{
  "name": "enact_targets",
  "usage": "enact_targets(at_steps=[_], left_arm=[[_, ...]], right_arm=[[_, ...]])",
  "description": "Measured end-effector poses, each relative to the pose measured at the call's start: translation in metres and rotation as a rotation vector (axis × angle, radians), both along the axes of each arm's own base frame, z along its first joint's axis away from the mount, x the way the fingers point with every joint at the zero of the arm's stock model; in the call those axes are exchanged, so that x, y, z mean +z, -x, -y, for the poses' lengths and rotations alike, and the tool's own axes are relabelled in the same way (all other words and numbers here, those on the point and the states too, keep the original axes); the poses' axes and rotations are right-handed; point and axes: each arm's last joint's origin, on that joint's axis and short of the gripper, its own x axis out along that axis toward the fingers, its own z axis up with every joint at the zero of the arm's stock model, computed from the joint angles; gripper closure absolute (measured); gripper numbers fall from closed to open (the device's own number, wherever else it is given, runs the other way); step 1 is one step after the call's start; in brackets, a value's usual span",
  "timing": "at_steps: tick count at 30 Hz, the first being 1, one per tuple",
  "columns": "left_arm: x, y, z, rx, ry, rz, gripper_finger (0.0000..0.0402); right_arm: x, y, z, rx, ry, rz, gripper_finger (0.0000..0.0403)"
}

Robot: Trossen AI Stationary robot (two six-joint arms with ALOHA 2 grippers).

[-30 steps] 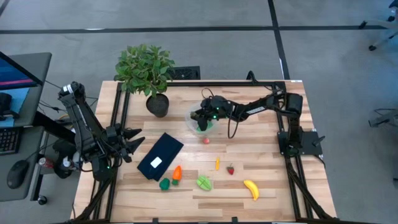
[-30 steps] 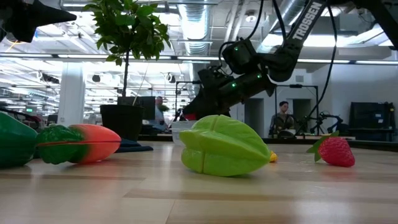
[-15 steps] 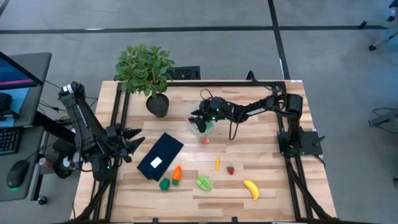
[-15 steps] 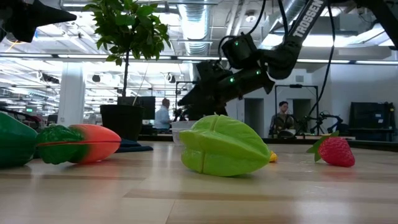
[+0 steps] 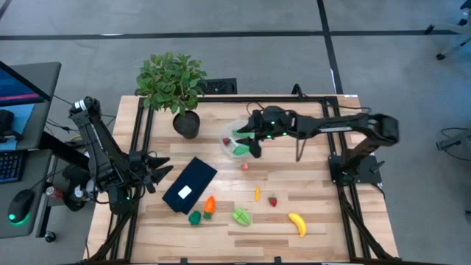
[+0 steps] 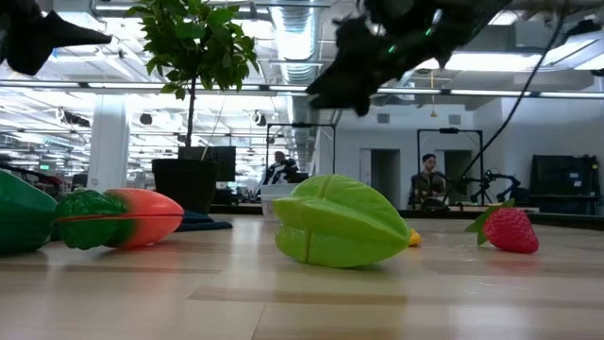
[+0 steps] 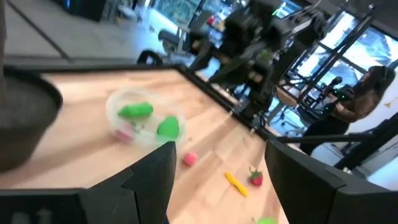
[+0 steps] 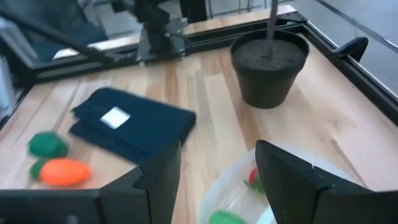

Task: Pick and placing Produce into tupperware
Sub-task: Put the orange carrot into the transparent bin

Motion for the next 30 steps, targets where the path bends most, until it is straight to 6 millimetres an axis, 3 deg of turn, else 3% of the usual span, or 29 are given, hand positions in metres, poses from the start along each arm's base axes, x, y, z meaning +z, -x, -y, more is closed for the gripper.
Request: enact_targets(at_steps=[8, 13, 19, 30], left_arm=[[-0.001, -0.001, 0.002, -0.019, 0.095, -0.033, 0.0165], [-0.002, -0.006, 0.006, -0.074, 0.034, -0.150, 0.0165], [-0.006, -0.016, 0.009, -0.102, -0.054, -0.259, 0.0165], [-0.015, -0.035, 0.001, 0.036, -0.109, -0.318, 0.0165]], right_arm=[[0.032, 0.045, -0.021, 0.032, -0.029, -0.129, 0.0214], [0.041, 0.070, -0.037, 0.063, -0.048, -0.220, 0.0221], [0.048, 0.100, -0.051, 0.020, -0.048, -0.337, 0.0229], [0.044, 0.147, -0.073, -0.105, -0.085, -0.506, 0.0230]])
